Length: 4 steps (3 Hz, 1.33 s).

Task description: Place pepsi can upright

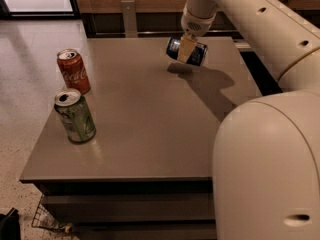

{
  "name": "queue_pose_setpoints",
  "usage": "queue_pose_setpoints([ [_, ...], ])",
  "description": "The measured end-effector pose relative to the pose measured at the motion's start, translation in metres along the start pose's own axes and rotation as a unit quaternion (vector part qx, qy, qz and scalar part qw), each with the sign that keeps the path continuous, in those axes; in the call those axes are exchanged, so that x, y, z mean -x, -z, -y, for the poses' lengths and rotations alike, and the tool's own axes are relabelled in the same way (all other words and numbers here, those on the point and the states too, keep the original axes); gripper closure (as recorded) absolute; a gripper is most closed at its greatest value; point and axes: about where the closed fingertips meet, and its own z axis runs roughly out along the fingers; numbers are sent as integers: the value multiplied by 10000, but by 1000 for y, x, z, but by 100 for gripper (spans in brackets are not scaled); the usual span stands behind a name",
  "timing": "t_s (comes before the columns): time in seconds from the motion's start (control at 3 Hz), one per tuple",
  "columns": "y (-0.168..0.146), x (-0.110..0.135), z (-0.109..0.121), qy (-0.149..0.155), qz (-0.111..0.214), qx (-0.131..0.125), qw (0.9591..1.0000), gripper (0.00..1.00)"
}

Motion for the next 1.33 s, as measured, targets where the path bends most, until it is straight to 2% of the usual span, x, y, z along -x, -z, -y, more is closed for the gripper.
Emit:
queue_pose_setpoints([
  [0.33, 32, -16, 13, -44, 893, -160, 9959, 100],
  [0.67, 54, -10, 24, 39, 1724, -234, 9847, 100],
  [1.0, 65, 5, 33, 161, 2604, -210, 9651, 100],
  [1.33, 64, 15, 33, 157, 3396, -72, 9404, 100],
])
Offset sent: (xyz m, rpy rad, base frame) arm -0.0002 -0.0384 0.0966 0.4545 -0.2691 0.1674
